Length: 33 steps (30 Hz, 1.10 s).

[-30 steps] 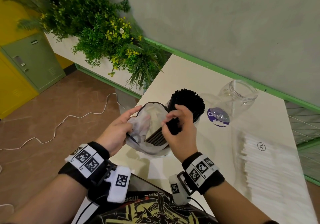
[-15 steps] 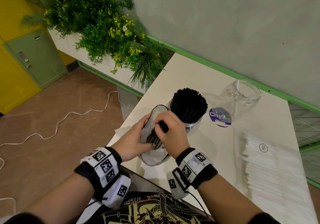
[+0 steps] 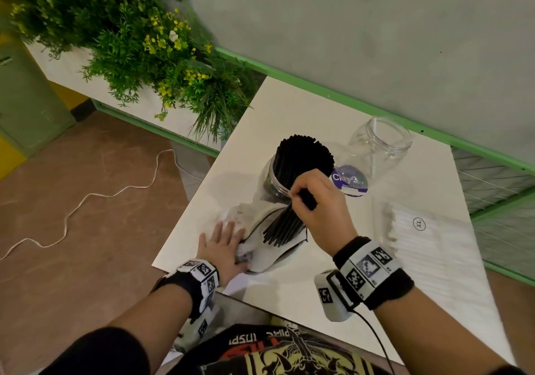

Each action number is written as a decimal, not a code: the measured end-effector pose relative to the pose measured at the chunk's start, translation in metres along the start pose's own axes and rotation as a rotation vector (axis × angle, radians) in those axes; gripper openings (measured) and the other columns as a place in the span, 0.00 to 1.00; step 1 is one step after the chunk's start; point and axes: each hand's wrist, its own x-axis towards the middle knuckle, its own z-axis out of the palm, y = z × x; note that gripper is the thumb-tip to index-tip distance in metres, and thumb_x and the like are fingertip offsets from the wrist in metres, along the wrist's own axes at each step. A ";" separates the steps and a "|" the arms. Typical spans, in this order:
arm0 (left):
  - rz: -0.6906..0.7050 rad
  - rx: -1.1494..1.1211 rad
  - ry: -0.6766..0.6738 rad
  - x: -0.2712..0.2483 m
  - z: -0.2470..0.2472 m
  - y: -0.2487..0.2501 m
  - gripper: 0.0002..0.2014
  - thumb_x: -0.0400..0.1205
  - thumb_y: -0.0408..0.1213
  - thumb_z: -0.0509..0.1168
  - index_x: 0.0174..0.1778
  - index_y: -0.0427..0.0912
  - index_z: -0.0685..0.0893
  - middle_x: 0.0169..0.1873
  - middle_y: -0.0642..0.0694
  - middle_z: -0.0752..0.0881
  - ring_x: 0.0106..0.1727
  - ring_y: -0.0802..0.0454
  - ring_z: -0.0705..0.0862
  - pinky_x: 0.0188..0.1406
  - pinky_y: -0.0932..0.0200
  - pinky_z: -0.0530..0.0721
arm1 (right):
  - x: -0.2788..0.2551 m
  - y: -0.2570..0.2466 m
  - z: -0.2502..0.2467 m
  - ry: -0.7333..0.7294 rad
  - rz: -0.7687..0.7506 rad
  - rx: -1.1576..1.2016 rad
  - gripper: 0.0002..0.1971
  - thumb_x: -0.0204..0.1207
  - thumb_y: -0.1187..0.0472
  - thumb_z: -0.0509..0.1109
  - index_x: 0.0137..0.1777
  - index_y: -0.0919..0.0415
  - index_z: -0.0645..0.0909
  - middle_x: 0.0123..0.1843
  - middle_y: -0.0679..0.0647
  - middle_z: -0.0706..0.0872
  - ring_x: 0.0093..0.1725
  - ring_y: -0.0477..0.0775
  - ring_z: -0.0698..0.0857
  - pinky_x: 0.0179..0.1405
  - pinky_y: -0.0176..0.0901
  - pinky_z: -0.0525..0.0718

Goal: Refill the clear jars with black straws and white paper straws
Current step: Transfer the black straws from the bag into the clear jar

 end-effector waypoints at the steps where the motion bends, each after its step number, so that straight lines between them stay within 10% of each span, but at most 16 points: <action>1: 0.002 0.007 0.015 0.004 -0.001 0.005 0.43 0.81 0.66 0.52 0.85 0.52 0.39 0.84 0.47 0.35 0.84 0.43 0.35 0.80 0.32 0.44 | -0.001 0.003 -0.002 0.002 0.005 -0.014 0.08 0.71 0.79 0.69 0.43 0.66 0.79 0.44 0.52 0.80 0.43 0.47 0.78 0.44 0.35 0.78; 8: -0.007 -0.202 0.035 0.003 -0.024 0.012 0.45 0.78 0.65 0.60 0.85 0.51 0.47 0.85 0.49 0.49 0.86 0.46 0.47 0.81 0.35 0.47 | 0.015 -0.005 -0.024 0.096 0.037 0.064 0.09 0.71 0.79 0.70 0.42 0.64 0.79 0.42 0.55 0.83 0.45 0.51 0.82 0.47 0.35 0.79; 15: 0.061 -0.449 0.285 -0.040 -0.074 0.004 0.56 0.51 0.79 0.62 0.76 0.58 0.63 0.66 0.53 0.70 0.70 0.48 0.70 0.69 0.45 0.72 | 0.054 -0.031 -0.075 0.012 0.139 0.216 0.10 0.74 0.73 0.71 0.43 0.56 0.79 0.43 0.53 0.87 0.45 0.48 0.86 0.44 0.33 0.82; 22: 0.443 -0.812 0.401 -0.069 -0.139 0.063 0.41 0.58 0.60 0.80 0.65 0.66 0.68 0.61 0.65 0.78 0.62 0.69 0.77 0.61 0.71 0.75 | 0.080 -0.069 -0.111 0.044 0.063 0.400 0.07 0.75 0.71 0.72 0.42 0.58 0.79 0.40 0.58 0.86 0.47 0.64 0.88 0.52 0.57 0.88; 29: 0.437 -1.062 0.277 -0.058 -0.140 0.082 0.11 0.75 0.37 0.76 0.51 0.44 0.84 0.38 0.46 0.91 0.39 0.56 0.89 0.37 0.64 0.83 | 0.072 -0.058 -0.081 0.344 0.211 0.763 0.28 0.69 0.65 0.79 0.66 0.52 0.72 0.55 0.57 0.87 0.56 0.67 0.86 0.53 0.54 0.87; 33: 0.454 -1.079 0.199 -0.051 -0.144 0.080 0.10 0.76 0.36 0.75 0.49 0.39 0.83 0.33 0.43 0.89 0.37 0.49 0.89 0.39 0.54 0.85 | 0.055 -0.041 -0.063 0.138 0.409 0.944 0.22 0.69 0.65 0.79 0.62 0.62 0.76 0.54 0.61 0.88 0.57 0.64 0.88 0.52 0.49 0.86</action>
